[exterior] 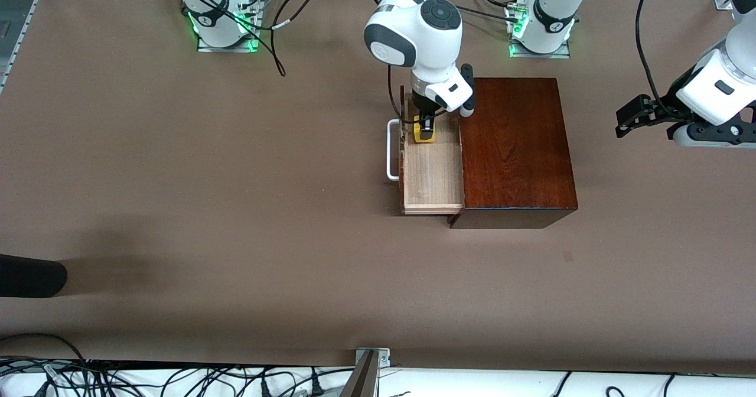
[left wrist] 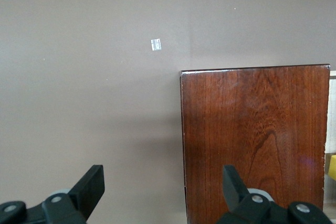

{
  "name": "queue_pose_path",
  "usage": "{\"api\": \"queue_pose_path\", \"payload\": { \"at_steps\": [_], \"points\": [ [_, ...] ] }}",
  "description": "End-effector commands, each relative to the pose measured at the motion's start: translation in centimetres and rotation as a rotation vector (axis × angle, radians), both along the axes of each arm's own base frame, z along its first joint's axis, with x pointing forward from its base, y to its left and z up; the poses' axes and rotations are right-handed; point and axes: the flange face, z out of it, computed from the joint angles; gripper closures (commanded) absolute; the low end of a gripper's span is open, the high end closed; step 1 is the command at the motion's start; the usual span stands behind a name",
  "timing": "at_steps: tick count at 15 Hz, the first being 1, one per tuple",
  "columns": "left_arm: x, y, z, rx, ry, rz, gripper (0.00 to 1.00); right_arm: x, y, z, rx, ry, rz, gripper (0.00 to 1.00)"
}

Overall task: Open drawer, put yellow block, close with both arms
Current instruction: 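Lower the yellow cube into the drawer and open the right gripper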

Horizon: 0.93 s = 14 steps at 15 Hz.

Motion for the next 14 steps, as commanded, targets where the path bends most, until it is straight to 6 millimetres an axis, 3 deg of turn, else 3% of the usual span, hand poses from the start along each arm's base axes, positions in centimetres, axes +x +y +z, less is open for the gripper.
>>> {"api": "queue_pose_path", "payload": {
  "at_steps": [1,6,12,14],
  "points": [
    [-0.7,0.0,0.5,-0.012,-0.010,-0.014,0.00,0.1,0.4,-0.4,-0.022,-0.013,0.027,1.00],
    [-0.7,-0.2,0.5,-0.012,-0.011,-0.015,0.00,0.1,0.3,-2.3,-0.052,-0.014,0.036,1.00],
    [-0.7,-0.2,0.5,-0.014,-0.010,-0.014,0.00,0.4,0.0,-2.5,-0.055,-0.014,0.030,0.96],
    [-0.7,-0.2,0.5,-0.014,-0.010,-0.014,0.00,0.6,0.1,-1.7,-0.042,-0.015,0.019,0.01]
  ]
}}
